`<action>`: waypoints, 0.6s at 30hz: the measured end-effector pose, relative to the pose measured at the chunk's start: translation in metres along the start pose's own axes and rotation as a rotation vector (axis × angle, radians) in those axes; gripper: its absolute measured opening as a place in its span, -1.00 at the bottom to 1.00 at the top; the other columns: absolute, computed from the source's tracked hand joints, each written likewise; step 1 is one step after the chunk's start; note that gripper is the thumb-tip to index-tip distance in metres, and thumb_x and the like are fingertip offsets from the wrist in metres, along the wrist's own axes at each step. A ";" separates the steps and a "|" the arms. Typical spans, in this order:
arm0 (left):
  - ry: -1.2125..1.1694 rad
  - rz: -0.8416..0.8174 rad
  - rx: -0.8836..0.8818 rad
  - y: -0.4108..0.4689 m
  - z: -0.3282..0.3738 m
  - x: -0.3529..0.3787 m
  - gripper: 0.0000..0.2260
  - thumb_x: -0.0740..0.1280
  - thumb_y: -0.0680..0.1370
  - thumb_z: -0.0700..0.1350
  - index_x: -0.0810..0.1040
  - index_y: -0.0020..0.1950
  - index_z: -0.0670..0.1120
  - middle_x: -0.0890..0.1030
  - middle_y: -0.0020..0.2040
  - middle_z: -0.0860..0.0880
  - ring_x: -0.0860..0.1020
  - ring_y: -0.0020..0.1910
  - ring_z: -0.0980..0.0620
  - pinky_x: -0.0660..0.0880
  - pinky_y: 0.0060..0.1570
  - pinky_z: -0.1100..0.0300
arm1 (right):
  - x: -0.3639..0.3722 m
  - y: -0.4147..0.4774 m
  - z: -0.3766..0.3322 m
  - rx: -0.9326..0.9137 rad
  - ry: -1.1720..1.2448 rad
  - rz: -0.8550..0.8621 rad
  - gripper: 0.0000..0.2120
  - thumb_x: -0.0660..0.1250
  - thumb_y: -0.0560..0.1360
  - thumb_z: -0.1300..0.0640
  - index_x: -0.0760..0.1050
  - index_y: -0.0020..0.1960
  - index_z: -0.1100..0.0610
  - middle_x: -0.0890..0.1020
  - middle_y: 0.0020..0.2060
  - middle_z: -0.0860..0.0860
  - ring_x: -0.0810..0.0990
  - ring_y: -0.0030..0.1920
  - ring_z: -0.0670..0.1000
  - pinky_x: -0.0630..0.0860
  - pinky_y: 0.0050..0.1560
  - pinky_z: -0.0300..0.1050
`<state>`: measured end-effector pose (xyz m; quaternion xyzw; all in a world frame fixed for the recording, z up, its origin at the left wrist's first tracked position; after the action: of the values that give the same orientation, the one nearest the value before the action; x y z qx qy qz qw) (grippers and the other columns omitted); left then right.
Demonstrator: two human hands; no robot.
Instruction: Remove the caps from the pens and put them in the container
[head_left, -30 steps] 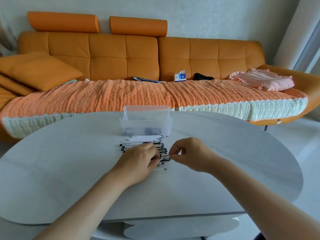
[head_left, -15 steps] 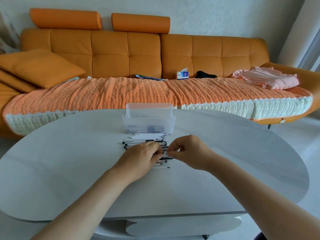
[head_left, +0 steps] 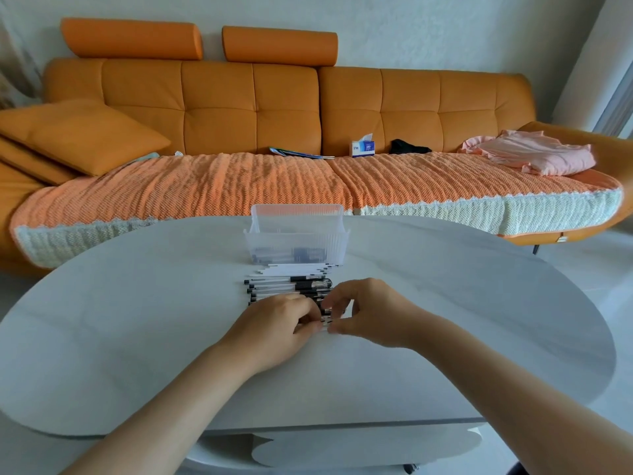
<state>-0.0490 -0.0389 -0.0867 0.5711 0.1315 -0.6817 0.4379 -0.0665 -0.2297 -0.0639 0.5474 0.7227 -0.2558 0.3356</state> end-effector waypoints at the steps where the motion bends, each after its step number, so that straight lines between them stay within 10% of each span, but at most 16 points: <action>1: 0.011 0.006 0.016 -0.001 0.001 -0.001 -0.91 0.32 0.55 0.06 0.58 -0.02 0.10 0.55 -0.11 0.19 0.44 -0.17 0.22 0.35 -0.21 0.28 | -0.003 0.001 -0.001 -0.001 -0.018 -0.011 -0.71 0.55 0.40 0.03 0.62 0.10 -0.07 0.65 -0.15 -0.22 0.53 -0.33 -0.33 0.38 -0.32 -0.47; 18: 0.033 -0.022 0.135 -0.001 -0.005 0.001 -0.82 0.38 0.49 0.13 0.56 0.05 0.12 0.50 -0.08 0.19 0.44 -0.05 0.21 0.47 -0.17 0.20 | -0.008 0.019 0.014 0.005 -0.357 0.097 -0.95 0.43 0.48 -0.07 0.66 -0.08 -0.14 0.58 -0.11 -0.22 0.51 -0.17 -0.22 0.34 -0.24 -0.30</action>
<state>-0.0468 -0.0352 -0.0897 0.6092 0.0987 -0.6844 0.3883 -0.0437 -0.2398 -0.0666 0.5285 0.6238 -0.3341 0.4690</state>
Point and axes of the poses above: each hand's wrist, its own y-axis towards the middle knuckle, its own x-axis out of the palm, z = x × y, the point moved 2 cm from there along y, towards the middle knuckle
